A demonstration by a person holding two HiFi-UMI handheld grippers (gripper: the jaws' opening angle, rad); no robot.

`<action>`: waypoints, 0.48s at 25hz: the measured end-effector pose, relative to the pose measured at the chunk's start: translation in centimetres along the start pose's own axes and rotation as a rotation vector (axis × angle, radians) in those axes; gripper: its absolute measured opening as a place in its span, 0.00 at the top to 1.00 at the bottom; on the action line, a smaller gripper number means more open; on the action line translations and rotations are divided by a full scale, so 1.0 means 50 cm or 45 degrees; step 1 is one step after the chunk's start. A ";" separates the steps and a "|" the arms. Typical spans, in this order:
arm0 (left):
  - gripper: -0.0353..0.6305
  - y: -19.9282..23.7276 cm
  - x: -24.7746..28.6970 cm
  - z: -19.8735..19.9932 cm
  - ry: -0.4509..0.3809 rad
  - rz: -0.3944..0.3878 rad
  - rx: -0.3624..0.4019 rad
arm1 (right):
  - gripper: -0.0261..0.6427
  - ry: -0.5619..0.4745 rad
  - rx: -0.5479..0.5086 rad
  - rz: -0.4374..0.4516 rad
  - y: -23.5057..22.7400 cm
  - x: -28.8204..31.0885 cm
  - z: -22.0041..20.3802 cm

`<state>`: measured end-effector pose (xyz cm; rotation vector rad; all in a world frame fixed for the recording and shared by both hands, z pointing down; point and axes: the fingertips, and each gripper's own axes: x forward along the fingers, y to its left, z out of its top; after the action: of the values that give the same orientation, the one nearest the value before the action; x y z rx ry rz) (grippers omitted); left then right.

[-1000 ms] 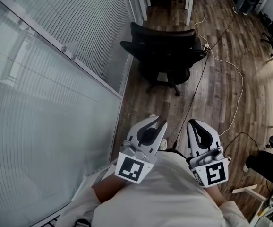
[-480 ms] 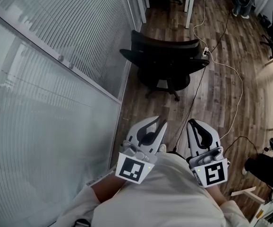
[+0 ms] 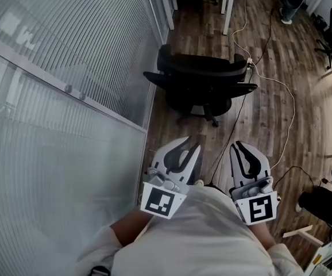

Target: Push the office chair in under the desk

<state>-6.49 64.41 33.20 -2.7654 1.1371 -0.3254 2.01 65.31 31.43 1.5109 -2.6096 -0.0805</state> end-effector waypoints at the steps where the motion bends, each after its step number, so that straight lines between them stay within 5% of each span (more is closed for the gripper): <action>1: 0.83 0.013 0.007 -0.003 0.002 0.001 0.008 | 0.91 0.000 0.010 -0.019 -0.007 0.011 0.002; 12: 0.83 0.178 0.092 -0.082 0.134 0.079 0.151 | 0.90 0.107 -0.125 -0.116 -0.102 0.115 -0.031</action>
<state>-10.36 54.71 36.04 -2.6322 1.1831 -0.5191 3.78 57.81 32.87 1.5632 -2.4346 -0.1482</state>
